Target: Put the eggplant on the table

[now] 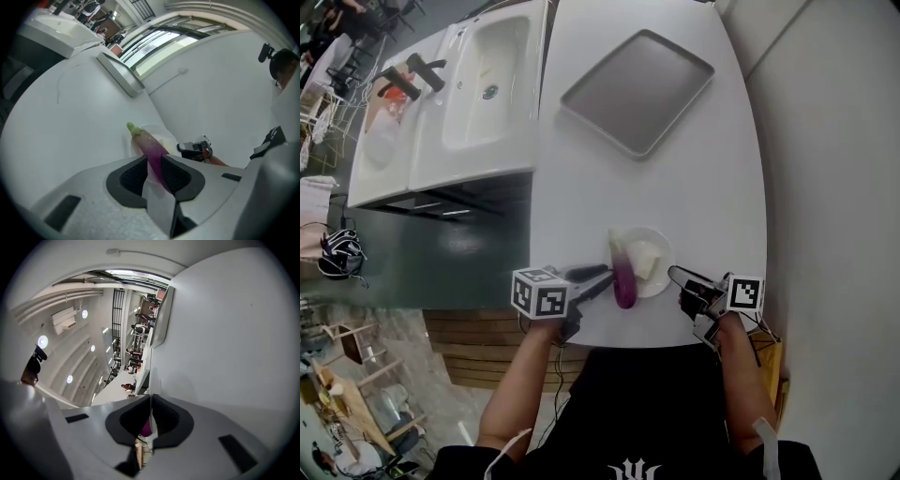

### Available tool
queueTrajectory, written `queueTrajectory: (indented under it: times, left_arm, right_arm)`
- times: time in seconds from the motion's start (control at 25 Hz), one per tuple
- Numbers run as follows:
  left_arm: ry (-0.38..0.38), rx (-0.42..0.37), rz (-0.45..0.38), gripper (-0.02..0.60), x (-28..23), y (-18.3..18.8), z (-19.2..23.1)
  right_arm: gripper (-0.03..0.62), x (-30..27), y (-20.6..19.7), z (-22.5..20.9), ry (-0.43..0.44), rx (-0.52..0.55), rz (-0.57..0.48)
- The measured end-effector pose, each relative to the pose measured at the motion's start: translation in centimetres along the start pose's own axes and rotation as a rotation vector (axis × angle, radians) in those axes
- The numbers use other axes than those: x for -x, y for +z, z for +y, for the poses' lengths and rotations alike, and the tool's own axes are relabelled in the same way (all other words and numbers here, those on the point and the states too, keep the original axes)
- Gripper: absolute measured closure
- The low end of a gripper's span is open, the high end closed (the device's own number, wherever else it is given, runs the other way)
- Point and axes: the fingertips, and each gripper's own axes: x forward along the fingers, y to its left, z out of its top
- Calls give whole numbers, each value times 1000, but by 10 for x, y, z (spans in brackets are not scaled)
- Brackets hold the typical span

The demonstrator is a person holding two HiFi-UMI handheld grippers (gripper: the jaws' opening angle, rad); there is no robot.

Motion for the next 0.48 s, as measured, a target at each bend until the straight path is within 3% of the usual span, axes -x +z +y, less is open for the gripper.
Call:
queueTrajectory:
  times: [0.28, 0.48]
  left_arm:
    - [6, -42, 19, 499, -26, 16, -7]
    - [14, -66, 16, 499, -37, 31, -11]
  right_arm:
    - [586, 12, 14, -25, -109, -8, 8]
    - [586, 17, 22, -31, -138, -24, 16]
